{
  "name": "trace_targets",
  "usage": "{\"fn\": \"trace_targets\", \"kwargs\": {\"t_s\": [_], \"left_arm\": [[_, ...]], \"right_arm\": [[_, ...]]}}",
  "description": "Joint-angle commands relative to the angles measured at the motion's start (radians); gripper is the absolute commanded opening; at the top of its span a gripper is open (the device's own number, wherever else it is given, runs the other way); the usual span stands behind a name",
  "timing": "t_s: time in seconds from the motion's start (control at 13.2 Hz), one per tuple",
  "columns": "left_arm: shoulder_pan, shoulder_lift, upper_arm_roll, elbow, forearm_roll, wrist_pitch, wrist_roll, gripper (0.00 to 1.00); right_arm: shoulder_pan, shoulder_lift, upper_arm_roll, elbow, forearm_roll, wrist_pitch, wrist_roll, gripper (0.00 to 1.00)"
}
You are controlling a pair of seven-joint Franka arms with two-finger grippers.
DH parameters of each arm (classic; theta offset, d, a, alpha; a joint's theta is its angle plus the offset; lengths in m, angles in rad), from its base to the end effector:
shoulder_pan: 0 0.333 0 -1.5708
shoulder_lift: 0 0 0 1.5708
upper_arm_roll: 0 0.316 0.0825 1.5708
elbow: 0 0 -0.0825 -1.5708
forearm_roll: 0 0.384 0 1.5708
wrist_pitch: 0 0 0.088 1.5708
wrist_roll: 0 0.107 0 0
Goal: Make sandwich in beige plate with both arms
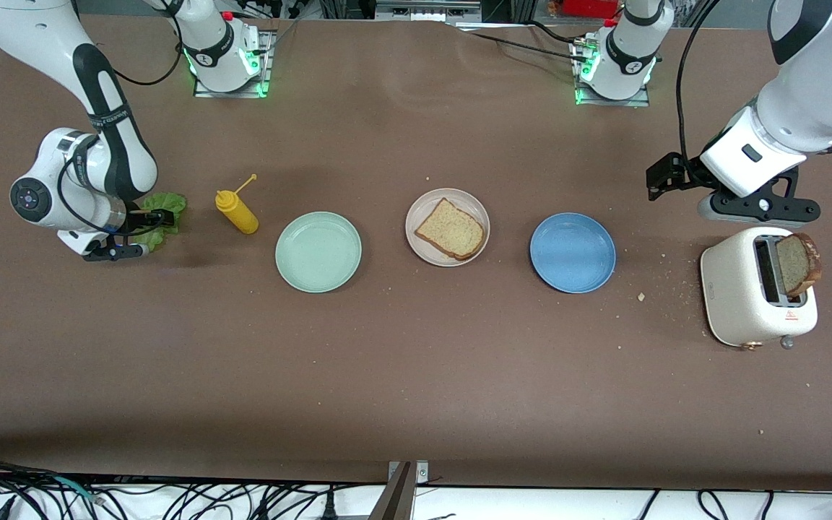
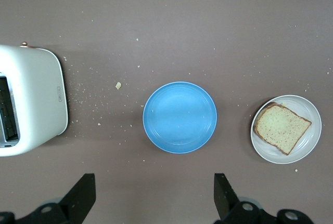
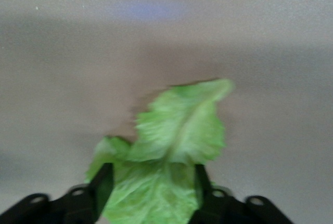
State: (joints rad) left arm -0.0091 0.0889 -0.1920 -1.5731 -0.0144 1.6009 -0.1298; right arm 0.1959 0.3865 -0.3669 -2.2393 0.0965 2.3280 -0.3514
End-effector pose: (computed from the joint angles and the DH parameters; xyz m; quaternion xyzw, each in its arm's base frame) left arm 0.5700 -0.1131 0.5764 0.9988 -0.0351 -0.0319 0.0106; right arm 0.5050 -0.0928 0.1863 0.9888 0.0548 -0.1387 0.0029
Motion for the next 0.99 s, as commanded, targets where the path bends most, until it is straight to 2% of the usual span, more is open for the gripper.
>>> {"fn": "trace_targets", "kwargs": {"t_s": [0.0,0.15,0.23,0.68,0.91], "left_arm": [[0.0,0.011,-0.004,0.031,0.027,-0.018,-0.007,1.0],[0.0,0.011,-0.003,0.031,0.025,-0.018,-0.007,1.0],[0.0,0.011,-0.003,0.031,0.025,-0.018,-0.007,1.0],[0.001,0.009,-0.003,0.031,0.025,-0.018,-0.008,1.0],[0.001,0.009,-0.001,0.031,0.024,-0.018,-0.01,1.0]], "right_arm": [[-0.015,-0.014,0.014,-0.02,-0.026,0.008,0.015,0.38],[-0.015,-0.014,0.014,-0.019,-0.026,0.007,0.014,0.07],[-0.015,-0.014,0.014,-0.019,-0.026,0.007,0.011,0.0],[-0.015,-0.028,0.013,-0.013,-0.026,-0.002,0.008,0.0],[-0.015,-0.052,0.013,0.059,-0.081,-0.105,0.008,0.0]]}}
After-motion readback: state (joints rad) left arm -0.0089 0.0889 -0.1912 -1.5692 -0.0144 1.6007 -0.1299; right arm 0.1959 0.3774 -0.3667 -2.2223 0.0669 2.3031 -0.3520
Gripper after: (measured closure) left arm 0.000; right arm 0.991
